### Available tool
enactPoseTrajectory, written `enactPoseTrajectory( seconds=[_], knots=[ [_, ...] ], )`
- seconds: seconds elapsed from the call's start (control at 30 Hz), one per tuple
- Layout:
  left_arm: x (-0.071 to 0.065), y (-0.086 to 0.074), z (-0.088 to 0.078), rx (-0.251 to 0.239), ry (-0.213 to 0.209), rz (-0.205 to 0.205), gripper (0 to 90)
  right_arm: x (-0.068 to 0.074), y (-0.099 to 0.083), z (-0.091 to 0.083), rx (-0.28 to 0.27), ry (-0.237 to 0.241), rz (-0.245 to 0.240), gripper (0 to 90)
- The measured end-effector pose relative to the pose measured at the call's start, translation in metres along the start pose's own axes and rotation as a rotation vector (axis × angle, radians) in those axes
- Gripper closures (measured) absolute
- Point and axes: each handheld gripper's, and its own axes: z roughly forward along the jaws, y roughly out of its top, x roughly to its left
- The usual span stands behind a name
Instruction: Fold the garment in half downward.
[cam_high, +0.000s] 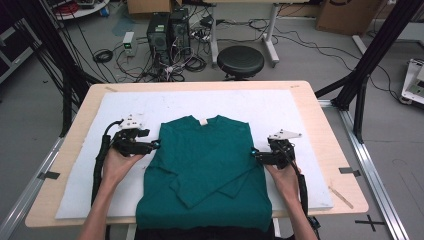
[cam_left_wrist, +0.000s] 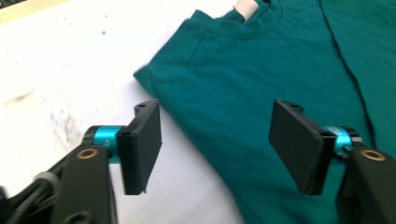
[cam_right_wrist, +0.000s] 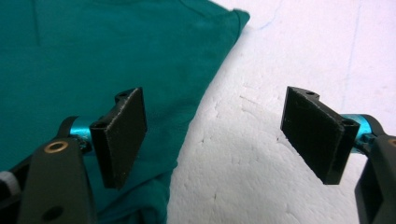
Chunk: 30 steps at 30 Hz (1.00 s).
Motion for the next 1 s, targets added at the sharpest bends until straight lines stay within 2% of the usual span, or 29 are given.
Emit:
enactPoseTrajectory(
  seconds=[0.13,0.23,0.37,0.57,0.73,0.87,0.93,1.0],
  knots=[
    [0.006,0.008,0.007,-0.001,0.003,-0.017,39.1,0.003,0.000,0.003,0.004,-0.017,-0.027,23.0],
    [0.011,0.014,0.012,-0.019,-0.009,-0.035,39.2,0.004,-0.001,0.002,-0.016,-0.015,-0.027,23.0],
    [0.019,0.023,0.021,-0.010,-0.005,-0.049,39.9,0.003,-0.002,0.003,0.001,-0.004,-0.011,23.0],
    [0.023,0.036,0.040,0.004,0.037,-0.036,44.0,0.002,-0.003,0.004,0.002,-0.010,-0.003,23.8],
    [0.035,0.030,0.059,0.035,0.055,-0.078,44.1,0.004,-0.003,0.003,-0.003,-0.010,-0.010,24.5],
    [0.044,0.021,0.071,0.036,0.039,-0.116,43.7,0.004,-0.004,0.003,-0.003,-0.011,-0.012,24.8],
    [0.043,0.020,0.075,0.035,0.052,-0.104,43.7,0.004,-0.004,0.003,-0.004,-0.013,-0.007,25.0],
    [0.043,0.018,0.079,0.028,0.047,-0.109,43.7,0.003,-0.004,0.003,-0.006,-0.019,-0.003,25.4]
  ],
)
